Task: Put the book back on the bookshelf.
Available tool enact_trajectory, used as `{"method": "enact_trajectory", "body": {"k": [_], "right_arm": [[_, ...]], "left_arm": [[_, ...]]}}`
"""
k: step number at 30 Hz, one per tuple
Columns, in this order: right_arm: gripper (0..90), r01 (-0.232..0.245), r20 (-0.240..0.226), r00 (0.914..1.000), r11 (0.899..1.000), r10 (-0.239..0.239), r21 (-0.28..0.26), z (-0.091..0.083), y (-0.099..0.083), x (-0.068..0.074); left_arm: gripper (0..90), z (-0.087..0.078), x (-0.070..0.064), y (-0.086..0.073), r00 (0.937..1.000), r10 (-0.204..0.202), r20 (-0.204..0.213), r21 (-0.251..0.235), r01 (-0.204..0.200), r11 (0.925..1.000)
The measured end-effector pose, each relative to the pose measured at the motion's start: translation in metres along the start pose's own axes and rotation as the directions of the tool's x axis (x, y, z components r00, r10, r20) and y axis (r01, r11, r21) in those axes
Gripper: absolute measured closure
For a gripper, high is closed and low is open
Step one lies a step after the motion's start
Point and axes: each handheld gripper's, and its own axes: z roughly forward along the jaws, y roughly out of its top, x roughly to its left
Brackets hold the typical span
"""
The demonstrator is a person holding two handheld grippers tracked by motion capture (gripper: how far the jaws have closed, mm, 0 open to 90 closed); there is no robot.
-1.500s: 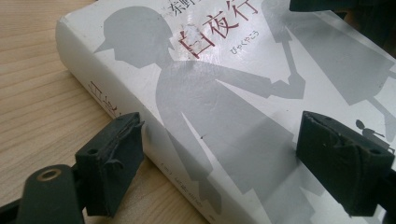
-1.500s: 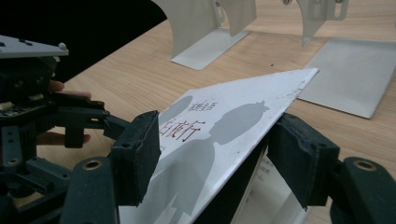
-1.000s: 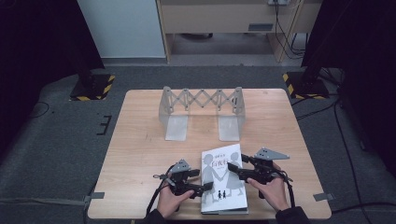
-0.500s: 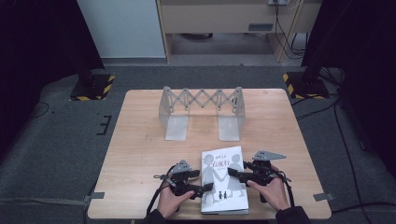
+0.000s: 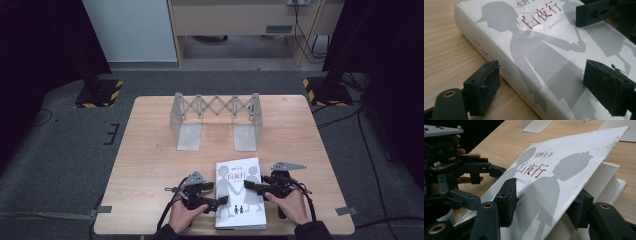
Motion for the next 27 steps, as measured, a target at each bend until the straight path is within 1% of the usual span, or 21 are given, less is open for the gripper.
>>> {"method": "enact_trajectory", "body": {"k": [1,3,6,7,8,10,12,13,15,17,18,22,27], "right_arm": [[47.7,-0.012,-0.011,0.9999,1.0,0.012,0.003,0.001,0.0,-0.001],[47.8,-0.012,-0.014,0.9998,1.0,0.012,0.002,0.001,0.0,-0.002],[50.4,-0.03,-0.028,0.9992,1.0,0.03,-0.003,0.001,0.0,-0.003],[52.3,-0.044,-0.038,0.9983,0.999,0.044,-0.003,0.001,0.0,-0.004],[55.0,-0.05,-0.046,0.9977,0.999,0.049,-0.014,0.001,0.0,-0.005],[63.6,-0.074,-0.081,0.9943,0.996,0.07,-0.047,0.002,0.001,-0.004],[66.0,-0.072,-0.095,0.9933,0.995,0.066,-0.062,0.002,0.004,-0.002],[66.3,-0.066,-0.094,0.9938,0.996,0.06,-0.061,0.001,0.005,-0.001],[67.1,-0.068,-0.093,0.9938,0.996,0.062,-0.061,0.001,0.006,0.0],[68.8,-0.093,-0.098,0.9913,0.994,0.087,-0.062,0.001,0.006,0.0],[68.8,-0.093,-0.098,0.9913,0.994,0.087,-0.062,0.001,0.006,0.0],[71.2,-0.128,-0.103,0.9873,0.99,0.121,-0.062,0.0,0.009,0.002],[73.3,-0.14,-0.104,0.9858,0.988,0.132,-0.069,-0.001,0.012,0.005]], "left_arm": [[13.3,0.001,0.0,0.0,1.0,0.0,0.001,-0.002,0.0,1.0],[13.2,0.001,-0.001,0.0,1.0,0.0,0.001,-0.004,0.0,1.0],[12.8,0.001,0.0,0.0,1.0,-0.003,0.003,-0.006,0.003,1.0],[12.8,0.001,0.0,0.0,1.0,-0.002,0.004,-0.008,0.002,1.0],[12.8,0.001,0.0,0.001,1.0,-0.003,0.006,-0.012,0.003,0.9999],[13.2,0.0,0.0,0.001,0.9998,-0.015,0.01,-0.023,0.015,0.9996],[14.2,-0.001,0.001,0.002,0.9999,-0.015,0.008,-0.033,0.015,0.9994],[14.6,-0.001,0.001,0.002,0.9999,-0.014,0.004,-0.033,0.014,0.9994],[15.1,-0.001,0.001,0.002,0.9998,-0.02,0.004,-0.035,0.02,0.9992],[15.7,-0.001,0.001,0.003,0.9997,-0.022,0.004,-0.038,0.022,0.999],[15.7,-0.001,0.002,0.003,0.9998,-0.02,0.005,-0.039,0.021,0.999],[15.9,-0.001,0.002,0.004,0.9995,-0.028,0.012,-0.042,0.028,0.9987],[15.7,-0.001,0.002,0.004,0.9993,-0.033,0.014,-0.05,0.034,0.9982]]}}
